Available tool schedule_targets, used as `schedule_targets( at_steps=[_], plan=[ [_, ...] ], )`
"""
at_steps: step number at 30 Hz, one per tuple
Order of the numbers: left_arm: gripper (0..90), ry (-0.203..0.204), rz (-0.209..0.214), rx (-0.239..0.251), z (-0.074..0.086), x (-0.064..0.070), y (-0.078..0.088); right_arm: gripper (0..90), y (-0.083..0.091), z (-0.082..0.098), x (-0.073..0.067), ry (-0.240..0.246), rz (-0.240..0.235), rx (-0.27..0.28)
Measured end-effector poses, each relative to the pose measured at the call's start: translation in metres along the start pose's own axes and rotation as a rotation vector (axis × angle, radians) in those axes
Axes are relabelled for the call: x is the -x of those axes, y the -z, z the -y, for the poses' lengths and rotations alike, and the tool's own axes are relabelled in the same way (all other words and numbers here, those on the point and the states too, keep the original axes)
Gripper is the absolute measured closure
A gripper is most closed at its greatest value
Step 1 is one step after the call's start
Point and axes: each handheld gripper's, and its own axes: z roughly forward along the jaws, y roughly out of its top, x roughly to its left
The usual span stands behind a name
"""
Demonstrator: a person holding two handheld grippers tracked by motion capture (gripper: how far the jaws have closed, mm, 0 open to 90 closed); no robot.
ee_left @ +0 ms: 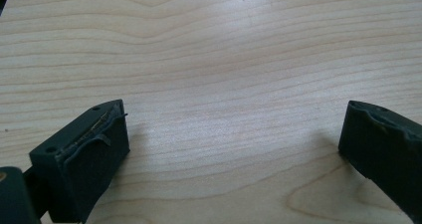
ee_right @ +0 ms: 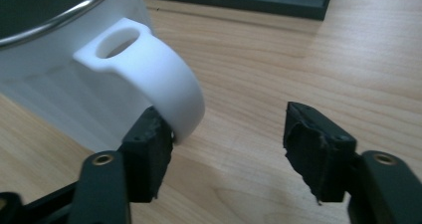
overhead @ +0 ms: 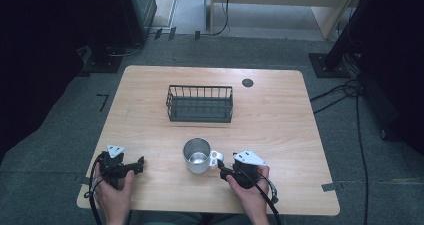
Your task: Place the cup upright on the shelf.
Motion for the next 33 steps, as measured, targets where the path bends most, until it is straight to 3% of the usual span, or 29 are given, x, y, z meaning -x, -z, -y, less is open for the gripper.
schedule_targets(
  at_steps=[4,7,10,16,17,20,24,28,30,33],
  plan=[
    [0.0,0.000,0.000,0.000,0.000,0.000,0.000,49.9,-0.001,-0.002,0.000,-0.007,0.028,0.030],
    [0.0,0.000,0.000,0.000,0.000,0.000,0.000,56.2,-0.006,-0.007,-0.003,0.032,0.084,0.059],
    [0.0,0.000,0.000,0.000,0.000,0.000,0.000,59.9,-0.009,-0.008,-0.006,0.061,0.101,0.072],
    [0.0,0.000,0.000,0.000,0.000,0.000,0.000,71.7,-0.018,-0.010,-0.011,0.096,0.083,0.078],
    [0.0,0.000,0.000,0.000,0.000,0.000,0.000,75.7,-0.018,-0.011,-0.009,0.071,0.044,0.084],
    [0.0,0.000,0.000,0.000,0.000,0.000,0.000,75.6,-0.018,-0.012,-0.007,0.071,0.046,0.089],
    [0.0,0.000,0.000,0.000,0.000,0.000,0.000,75.1,-0.019,-0.015,-0.007,0.146,0.045,0.069],
    [0.0,0.000,0.000,0.000,0.000,0.000,0.000,75.6,-0.018,-0.019,-0.005,0.167,0.022,0.041],
    [0.0,0.000,0.000,0.000,0.000,0.000,0.000,72.5,-0.018,-0.019,-0.005,0.151,0.008,0.069],
    [0.0,0.000,0.000,0.000,0.000,0.000,0.000,71.6,-0.020,-0.019,-0.005,0.174,-0.002,0.092]
  ],
)
